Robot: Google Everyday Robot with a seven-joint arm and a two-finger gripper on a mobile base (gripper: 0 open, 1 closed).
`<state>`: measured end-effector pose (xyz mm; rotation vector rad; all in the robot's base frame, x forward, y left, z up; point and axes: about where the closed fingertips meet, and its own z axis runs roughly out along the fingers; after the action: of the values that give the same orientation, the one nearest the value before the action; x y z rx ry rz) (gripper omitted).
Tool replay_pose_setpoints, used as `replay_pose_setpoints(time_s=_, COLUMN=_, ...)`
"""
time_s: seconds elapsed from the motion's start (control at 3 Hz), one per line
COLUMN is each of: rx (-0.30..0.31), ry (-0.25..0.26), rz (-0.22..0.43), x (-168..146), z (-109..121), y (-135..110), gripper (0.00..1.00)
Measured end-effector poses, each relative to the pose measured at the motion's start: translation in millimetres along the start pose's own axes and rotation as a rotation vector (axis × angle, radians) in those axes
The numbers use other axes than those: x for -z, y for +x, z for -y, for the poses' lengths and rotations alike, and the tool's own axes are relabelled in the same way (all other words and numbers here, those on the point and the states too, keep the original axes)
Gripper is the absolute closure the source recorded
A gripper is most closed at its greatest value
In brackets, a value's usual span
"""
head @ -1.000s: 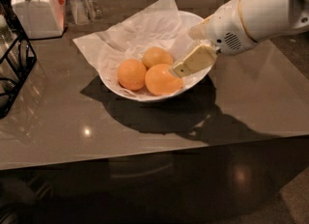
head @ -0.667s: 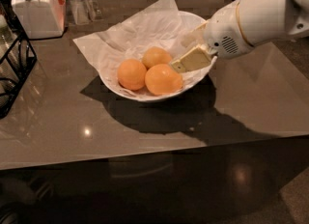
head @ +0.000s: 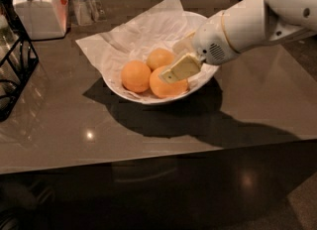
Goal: Pick orange from white bowl
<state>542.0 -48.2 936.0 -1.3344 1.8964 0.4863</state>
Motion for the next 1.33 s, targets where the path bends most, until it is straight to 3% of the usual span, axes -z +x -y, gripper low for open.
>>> replay_pose_setpoints(time_s=0.33, rx=-0.008, ry=-0.041, rz=-0.010, x=-16, z=-1, y=2, gripper=0.42)
replay_pose_setpoints(time_s=1.33, rx=-0.090, ry=-0.098, rz=-0.073, x=-39, z=5, y=29, gripper=0.35)
